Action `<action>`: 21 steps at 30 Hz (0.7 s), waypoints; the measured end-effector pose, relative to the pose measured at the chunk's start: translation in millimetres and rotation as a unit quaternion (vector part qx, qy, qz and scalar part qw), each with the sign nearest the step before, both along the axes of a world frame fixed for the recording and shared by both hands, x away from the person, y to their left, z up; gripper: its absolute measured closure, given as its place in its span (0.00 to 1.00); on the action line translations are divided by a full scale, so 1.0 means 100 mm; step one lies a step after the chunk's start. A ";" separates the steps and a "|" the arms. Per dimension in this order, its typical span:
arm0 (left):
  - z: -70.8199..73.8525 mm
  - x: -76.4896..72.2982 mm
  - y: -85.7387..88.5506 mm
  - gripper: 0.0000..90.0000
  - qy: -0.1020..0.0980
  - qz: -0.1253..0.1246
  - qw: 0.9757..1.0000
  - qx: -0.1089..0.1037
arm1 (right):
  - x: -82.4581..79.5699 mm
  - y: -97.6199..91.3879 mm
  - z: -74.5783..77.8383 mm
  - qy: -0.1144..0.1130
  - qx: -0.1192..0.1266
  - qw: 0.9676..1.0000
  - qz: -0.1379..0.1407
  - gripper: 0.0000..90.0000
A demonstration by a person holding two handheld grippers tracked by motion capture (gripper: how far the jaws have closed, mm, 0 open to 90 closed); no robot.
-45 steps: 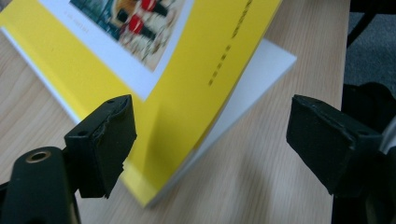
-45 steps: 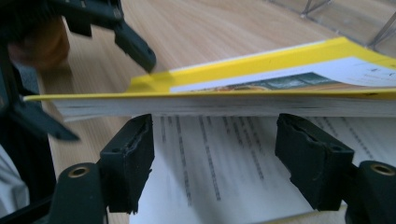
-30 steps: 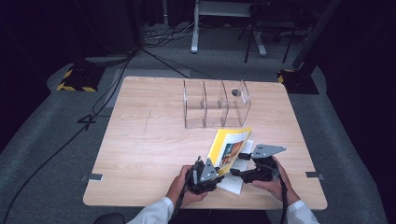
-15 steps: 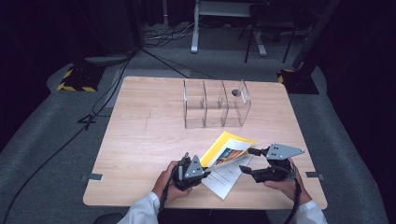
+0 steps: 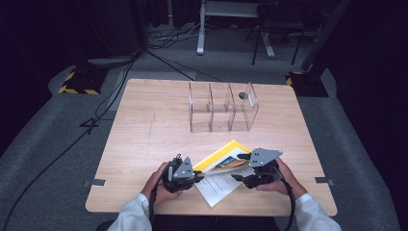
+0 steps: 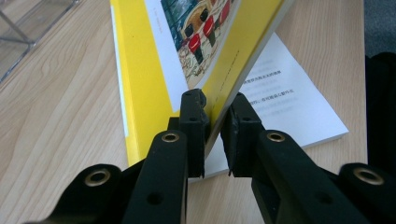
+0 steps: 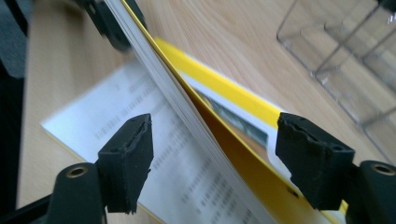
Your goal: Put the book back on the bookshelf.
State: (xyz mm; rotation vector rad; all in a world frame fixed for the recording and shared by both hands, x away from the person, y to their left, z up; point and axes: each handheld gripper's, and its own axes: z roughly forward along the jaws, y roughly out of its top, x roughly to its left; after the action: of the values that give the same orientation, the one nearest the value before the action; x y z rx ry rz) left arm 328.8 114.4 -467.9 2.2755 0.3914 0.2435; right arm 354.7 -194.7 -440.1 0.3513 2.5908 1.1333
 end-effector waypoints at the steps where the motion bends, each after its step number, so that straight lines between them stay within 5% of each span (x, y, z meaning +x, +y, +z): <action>1: 0.00 0.01 0.03 0.87 0.000 -0.001 1.000 0.002 | 0.02 0.00 -0.04 -0.004 -0.014 1.000 -0.009 0.34; 4: 0.00 0.02 0.12 0.86 0.005 0.000 1.000 0.003 | 0.09 -0.05 -0.16 -0.010 -0.041 0.998 -0.037 0.39; 8: 0.00 0.05 0.25 0.84 0.014 0.007 1.000 -0.002 | 0.16 -0.16 -0.26 -0.013 -0.042 0.997 -0.056 0.52; 12: 0.00 0.09 0.32 0.81 0.018 0.016 1.000 -0.011 | 0.14 -0.22 -0.30 -0.036 -0.012 0.999 -0.037 0.68; 21: 0.02 0.24 0.51 0.68 0.026 0.074 0.997 -0.014 | -0.03 -0.05 -0.30 -0.101 -0.028 0.994 -0.010 0.84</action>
State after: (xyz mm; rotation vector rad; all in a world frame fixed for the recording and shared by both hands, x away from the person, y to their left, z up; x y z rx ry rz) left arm 352.8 165.5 -466.3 2.2321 0.5893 0.2525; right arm 351.9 -199.8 -470.3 0.2350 2.4313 1.0303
